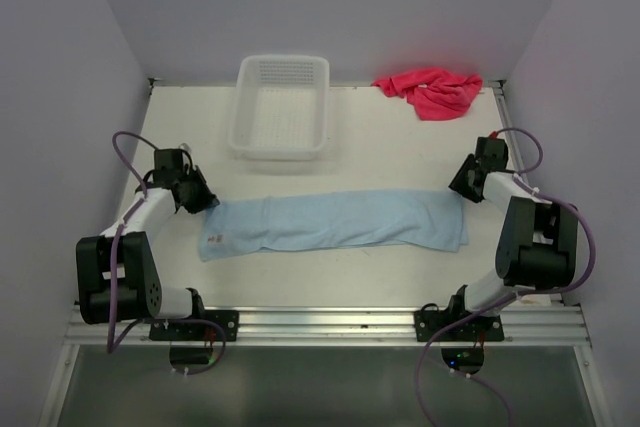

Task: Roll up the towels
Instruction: Fold the towel

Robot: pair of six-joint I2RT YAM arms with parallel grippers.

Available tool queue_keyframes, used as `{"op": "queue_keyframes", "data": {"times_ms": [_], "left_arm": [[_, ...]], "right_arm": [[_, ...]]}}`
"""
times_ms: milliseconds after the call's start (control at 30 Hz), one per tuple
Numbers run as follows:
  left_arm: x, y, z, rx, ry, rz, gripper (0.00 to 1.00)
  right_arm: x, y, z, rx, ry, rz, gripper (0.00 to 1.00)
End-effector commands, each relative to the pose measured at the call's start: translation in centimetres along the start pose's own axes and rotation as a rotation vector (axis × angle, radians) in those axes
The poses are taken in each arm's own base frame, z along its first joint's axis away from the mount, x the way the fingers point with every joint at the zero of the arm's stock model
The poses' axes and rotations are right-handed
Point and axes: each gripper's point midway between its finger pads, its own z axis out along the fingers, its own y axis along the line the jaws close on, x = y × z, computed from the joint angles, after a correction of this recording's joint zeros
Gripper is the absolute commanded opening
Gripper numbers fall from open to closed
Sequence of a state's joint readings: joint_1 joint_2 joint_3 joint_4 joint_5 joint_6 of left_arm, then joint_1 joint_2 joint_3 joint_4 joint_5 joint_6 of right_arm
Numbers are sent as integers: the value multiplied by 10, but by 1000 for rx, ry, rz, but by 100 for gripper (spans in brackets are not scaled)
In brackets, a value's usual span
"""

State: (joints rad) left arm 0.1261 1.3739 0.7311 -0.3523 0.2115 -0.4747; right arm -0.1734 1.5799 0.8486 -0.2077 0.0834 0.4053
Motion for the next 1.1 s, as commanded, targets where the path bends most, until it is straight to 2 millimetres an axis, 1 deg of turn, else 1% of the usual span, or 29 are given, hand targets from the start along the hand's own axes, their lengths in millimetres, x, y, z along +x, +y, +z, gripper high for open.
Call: {"op": "queue_keyframes", "data": {"times_ms": [0,167,233,300,533,667,800,833,900,933,1000,1033,1067], "left_arm": [[-29,-14,-10,59,-93,33,0],[-30,-13,-10,58,-94,32,0],[-31,-12,-11,57,-97,30,0],[-32,-11,-11,54,-98,28,0],[-31,-12,-11,58,-98,34,0],[-32,-12,-11,59,-99,33,0],[-32,-12,-11,59,-99,33,0],[-32,-12,-11,59,-99,33,0],[-33,-12,-12,60,-103,33,0],[-33,-12,-12,58,-103,33,0],[-35,-13,-13,60,-109,33,0],[-35,-12,-13,59,-110,35,0],[-37,-12,-14,59,-116,35,0]], "right_arm": [[-24,10,0,-37,-67,-5,38],[-22,9,1,-35,-62,-8,28],[-21,9,2,-33,-56,-10,26],[-20,8,2,-32,-51,-17,25],[-10,7,8,-27,-10,-23,29],[-10,7,8,-31,-7,-20,27],[-12,8,6,-31,-12,-17,20],[-13,8,5,-29,-14,-15,16],[-15,8,2,-28,-21,-10,12],[-18,8,0,-28,-29,-8,8],[-20,9,-3,-28,-33,-6,5],[-23,10,-6,-32,-43,-5,1],[-24,10,-9,-28,-43,-2,0]]}}
